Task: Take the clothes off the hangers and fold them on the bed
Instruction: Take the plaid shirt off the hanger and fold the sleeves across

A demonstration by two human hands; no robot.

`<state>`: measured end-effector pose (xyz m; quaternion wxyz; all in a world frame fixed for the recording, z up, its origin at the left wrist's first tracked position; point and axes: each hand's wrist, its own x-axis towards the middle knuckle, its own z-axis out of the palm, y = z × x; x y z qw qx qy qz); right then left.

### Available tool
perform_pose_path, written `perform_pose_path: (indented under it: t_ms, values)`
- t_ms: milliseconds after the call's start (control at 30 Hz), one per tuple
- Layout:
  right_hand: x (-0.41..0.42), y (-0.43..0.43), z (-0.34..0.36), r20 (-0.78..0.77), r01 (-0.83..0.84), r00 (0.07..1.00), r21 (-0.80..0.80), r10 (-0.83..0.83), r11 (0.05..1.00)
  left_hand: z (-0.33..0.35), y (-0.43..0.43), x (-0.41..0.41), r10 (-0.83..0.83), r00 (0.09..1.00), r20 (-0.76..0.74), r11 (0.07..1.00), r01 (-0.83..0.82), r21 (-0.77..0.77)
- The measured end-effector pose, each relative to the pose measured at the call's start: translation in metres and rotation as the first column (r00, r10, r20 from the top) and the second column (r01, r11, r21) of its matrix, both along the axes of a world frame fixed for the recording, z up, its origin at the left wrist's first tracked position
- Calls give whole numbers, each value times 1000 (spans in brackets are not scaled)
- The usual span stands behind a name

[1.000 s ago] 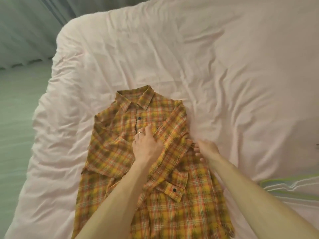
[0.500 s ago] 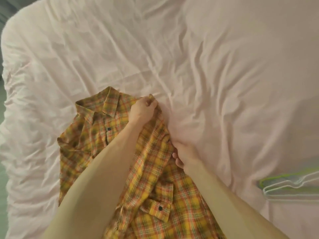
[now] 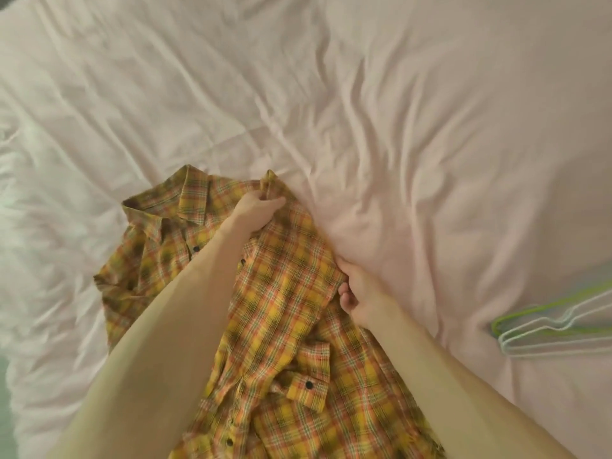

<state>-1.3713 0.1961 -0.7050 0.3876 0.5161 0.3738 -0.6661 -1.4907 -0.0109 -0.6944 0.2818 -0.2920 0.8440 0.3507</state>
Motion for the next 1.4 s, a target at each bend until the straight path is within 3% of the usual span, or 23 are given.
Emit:
perform_pose_path:
  t_ms: [100,200,333,433,533,633,667,700,767,867,933,1000,1067,1167,1300,1400]
  values:
    - [11,-6,2,-45,134,990,4,-134,991,-2,-12,9,7,997,-76,998,-12,-58]
    - [27,-14,11,-152,143,980,85,-129,986,8,-15,37,15,987,-162,990,-37,-139]
    - [50,-28,29,-393,86,917,376,75,923,26,-28,100,69,923,-379,981,-132,-143]
    - [86,-48,39,-380,-65,852,607,361,792,35,-48,173,119,901,-417,964,-205,-168]
    - [128,-72,46,-321,-368,700,603,638,708,40,-62,250,132,904,-406,944,-239,-225]
    - [173,-105,52,-152,-791,360,473,920,388,37,-81,319,144,946,-290,946,-217,-239]
    - [187,-114,49,-118,-855,276,424,954,300,35,-83,333,112,978,-174,951,-157,-266]
    - [200,-122,45,-110,-877,247,397,963,270,32,-86,346,55,997,-53,952,-68,-299]
    - [222,-139,41,-149,-828,366,398,918,395,32,-98,360,-23,999,28,957,31,-289]
    - [243,-156,48,-263,-653,585,408,767,638,47,-114,361,95,984,-151,988,-112,-106]
    - [254,-165,56,-307,-607,611,410,729,681,59,-126,363,231,933,-276,970,-242,-4]
    - [261,-168,62,-293,-629,532,492,795,602,63,-141,370,256,921,-293,963,-271,-11]
    - [262,-166,66,-221,-667,432,575,875,474,57,-154,379,115,981,-155,984,-135,-121]
    - [257,-155,69,-93,-704,294,652,951,281,40,-165,386,48,999,16,989,-46,-139]
    - [248,-130,65,-61,-665,200,724,978,181,33,-135,391,8,986,-166,927,-70,-368]
    - [256,-115,58,-77,-747,70,657,995,103,35,-101,413,-128,933,-338,892,-40,-450]
